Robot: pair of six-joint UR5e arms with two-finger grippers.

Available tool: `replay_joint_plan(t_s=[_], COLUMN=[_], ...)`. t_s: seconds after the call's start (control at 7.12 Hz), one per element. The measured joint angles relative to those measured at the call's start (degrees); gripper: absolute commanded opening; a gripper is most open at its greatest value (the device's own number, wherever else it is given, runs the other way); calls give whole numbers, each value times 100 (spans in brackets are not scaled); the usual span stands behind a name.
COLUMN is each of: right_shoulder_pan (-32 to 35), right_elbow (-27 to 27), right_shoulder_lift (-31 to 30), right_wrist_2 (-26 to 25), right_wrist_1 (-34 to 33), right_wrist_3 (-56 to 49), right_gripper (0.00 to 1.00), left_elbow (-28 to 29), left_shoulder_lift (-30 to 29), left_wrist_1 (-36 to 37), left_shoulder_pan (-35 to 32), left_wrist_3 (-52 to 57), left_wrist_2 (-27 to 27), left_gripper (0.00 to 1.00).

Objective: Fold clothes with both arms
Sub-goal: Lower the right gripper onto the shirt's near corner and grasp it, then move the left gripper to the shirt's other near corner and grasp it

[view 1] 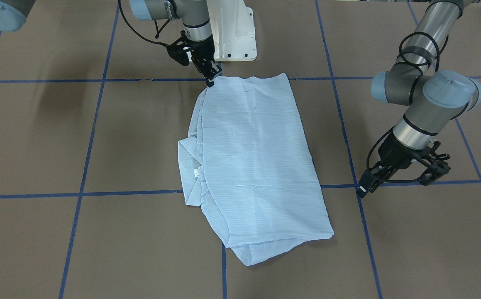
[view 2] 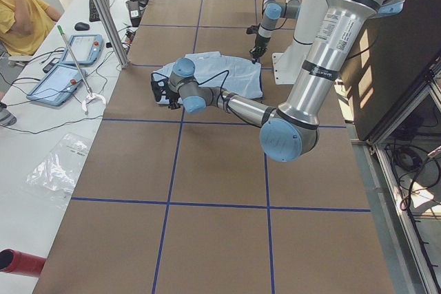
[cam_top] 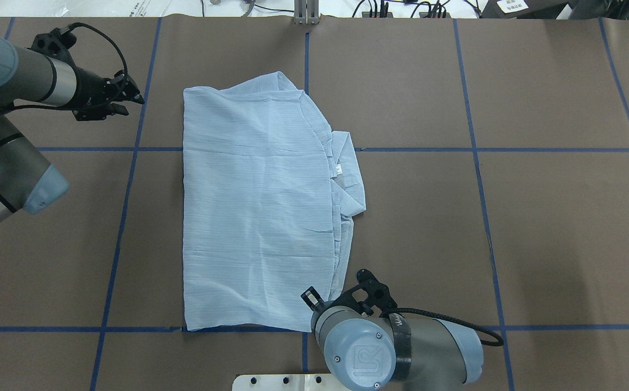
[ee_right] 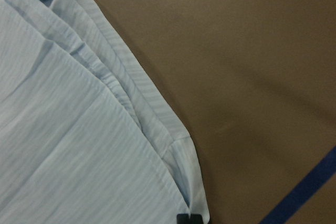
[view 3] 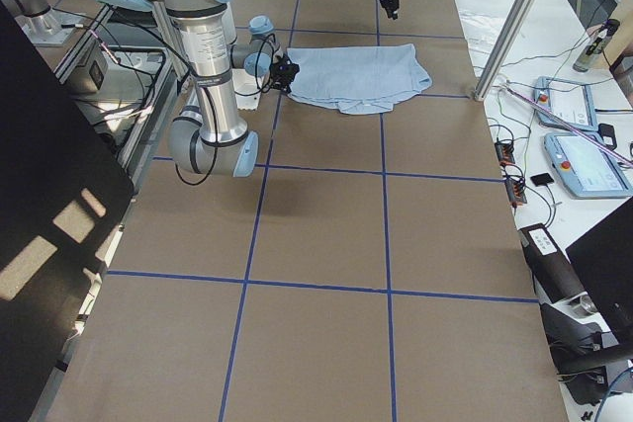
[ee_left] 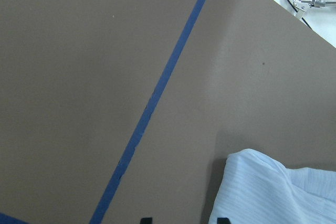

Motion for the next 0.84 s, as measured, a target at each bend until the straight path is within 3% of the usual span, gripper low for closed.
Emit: replay_joint_plan(t_s=[0.42,0.84], right_shoulder_pan=[37,81], right_elbow=[274,486], right_shoulder_lift=[-63,-159], right_wrist_2=[171,225], right_wrist_1=[-28,-75], right_wrist_3=[3,-12], right_gripper=[0,0], left_elbow=[-451,-2163], left_shoulder_lift=[189,1329], left_wrist_1=[50,42], left_shoulder_pan=[23,610], left_wrist_3=[-648,-2483], left_wrist_2=[-14,169], left_gripper=[50,53])
